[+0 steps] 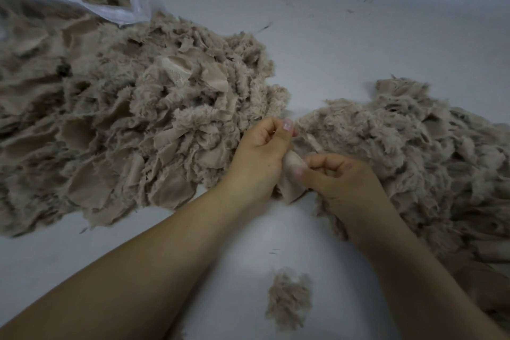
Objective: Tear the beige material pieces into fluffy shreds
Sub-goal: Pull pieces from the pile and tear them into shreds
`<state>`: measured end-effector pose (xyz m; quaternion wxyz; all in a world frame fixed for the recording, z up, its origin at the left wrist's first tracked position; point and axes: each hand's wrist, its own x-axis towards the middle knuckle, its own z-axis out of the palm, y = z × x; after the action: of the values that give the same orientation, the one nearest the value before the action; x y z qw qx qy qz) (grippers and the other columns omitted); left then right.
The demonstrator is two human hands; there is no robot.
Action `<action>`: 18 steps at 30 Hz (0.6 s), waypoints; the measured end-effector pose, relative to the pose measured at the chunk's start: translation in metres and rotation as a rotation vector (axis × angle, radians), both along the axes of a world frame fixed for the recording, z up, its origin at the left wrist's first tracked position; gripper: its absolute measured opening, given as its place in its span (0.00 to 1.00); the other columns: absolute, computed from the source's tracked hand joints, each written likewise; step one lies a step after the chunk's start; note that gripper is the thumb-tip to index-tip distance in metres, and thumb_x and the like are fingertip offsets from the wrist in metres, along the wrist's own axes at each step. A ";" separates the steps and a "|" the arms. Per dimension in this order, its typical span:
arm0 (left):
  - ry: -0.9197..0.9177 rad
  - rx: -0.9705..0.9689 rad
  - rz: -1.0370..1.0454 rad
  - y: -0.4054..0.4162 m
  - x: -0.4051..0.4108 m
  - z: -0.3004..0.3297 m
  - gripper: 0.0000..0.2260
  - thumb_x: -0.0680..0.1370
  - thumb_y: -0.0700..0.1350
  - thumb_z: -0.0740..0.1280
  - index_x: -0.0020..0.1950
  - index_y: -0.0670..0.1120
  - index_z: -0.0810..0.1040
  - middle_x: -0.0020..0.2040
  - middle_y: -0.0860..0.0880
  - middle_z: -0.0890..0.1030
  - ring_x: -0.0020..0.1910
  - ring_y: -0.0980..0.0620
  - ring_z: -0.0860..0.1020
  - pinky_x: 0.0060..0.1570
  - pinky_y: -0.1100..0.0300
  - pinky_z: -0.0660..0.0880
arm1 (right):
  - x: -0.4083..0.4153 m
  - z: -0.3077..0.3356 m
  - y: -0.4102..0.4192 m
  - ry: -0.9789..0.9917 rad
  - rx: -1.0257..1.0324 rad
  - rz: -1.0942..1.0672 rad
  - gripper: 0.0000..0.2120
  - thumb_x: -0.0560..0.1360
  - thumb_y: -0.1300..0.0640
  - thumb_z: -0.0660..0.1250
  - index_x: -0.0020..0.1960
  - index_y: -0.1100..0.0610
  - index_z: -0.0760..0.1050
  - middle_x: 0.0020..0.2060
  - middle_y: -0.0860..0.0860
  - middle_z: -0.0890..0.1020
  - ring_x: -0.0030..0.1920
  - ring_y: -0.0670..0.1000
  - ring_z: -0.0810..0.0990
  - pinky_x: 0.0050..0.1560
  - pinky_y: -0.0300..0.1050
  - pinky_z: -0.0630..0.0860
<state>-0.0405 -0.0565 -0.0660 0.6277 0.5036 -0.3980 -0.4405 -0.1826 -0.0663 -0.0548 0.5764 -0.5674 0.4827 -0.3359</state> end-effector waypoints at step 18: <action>0.433 -0.189 0.078 -0.003 0.022 0.016 0.09 0.80 0.35 0.64 0.59 0.40 0.70 0.50 0.39 0.79 0.42 0.45 0.81 0.39 0.52 0.79 | -0.002 -0.005 -0.012 -0.273 0.120 -0.214 0.11 0.80 0.64 0.64 0.41 0.59 0.81 0.25 0.49 0.69 0.22 0.43 0.61 0.19 0.34 0.56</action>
<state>-0.0181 -0.0600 -0.0498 0.7592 0.3516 -0.2739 -0.4743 -0.1844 -0.0781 -0.0601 0.6303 -0.4265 0.4767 -0.4401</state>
